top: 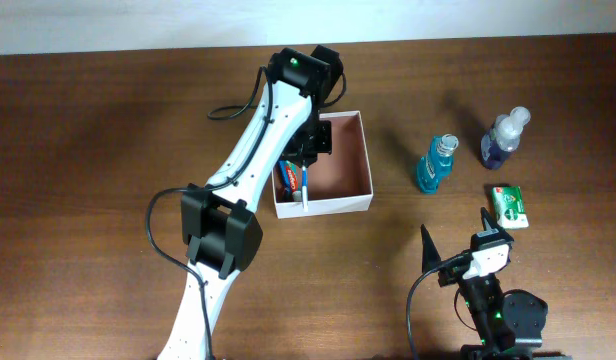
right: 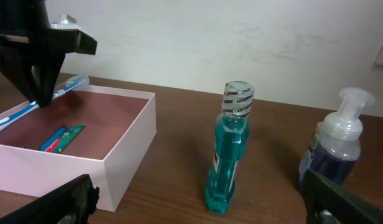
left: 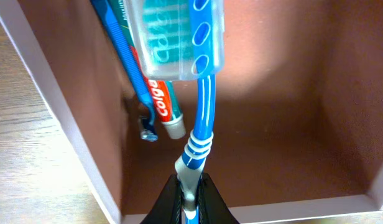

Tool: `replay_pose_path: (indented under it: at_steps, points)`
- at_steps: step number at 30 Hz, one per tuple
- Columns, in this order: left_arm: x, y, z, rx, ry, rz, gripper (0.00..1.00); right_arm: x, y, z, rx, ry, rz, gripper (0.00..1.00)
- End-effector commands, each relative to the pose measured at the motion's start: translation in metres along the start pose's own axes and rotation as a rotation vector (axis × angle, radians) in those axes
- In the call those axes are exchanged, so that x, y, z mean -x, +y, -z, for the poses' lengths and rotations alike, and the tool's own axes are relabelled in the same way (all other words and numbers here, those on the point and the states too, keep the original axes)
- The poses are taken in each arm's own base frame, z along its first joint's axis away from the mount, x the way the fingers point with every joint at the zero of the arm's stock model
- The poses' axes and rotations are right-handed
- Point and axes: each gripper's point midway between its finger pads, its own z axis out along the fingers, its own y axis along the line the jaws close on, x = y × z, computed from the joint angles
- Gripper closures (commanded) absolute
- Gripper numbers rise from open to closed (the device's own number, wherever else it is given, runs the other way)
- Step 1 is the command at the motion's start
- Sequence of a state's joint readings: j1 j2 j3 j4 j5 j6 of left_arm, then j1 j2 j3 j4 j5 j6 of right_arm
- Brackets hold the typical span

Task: Pack container
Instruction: 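Lower the toothbrush into the box and open the left gripper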

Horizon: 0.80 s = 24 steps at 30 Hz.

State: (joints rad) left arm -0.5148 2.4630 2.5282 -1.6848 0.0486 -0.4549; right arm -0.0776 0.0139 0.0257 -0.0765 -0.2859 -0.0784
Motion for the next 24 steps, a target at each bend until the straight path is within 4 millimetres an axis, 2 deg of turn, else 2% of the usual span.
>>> replay_pose_path:
  at_steps: [1,7,14,24]
  points:
    - [0.002,0.014,0.011,0.021,-0.027,-0.053,0.98,-0.003,0.0,0.0,-0.005,0.001,-0.004,0.02]
    - [0.008,0.024,0.011,0.066,-0.047,-0.081,0.98,-0.003,-0.001,0.0,-0.005,0.001,-0.004,0.02]
    - [0.02,0.018,0.011,0.046,-0.097,-0.107,0.98,-0.003,0.0,0.0,-0.005,0.001,-0.004,0.02]
    - [0.028,0.02,0.012,0.064,-0.127,-0.135,0.98,-0.003,0.0,0.0,-0.005,0.001,-0.004,0.02]
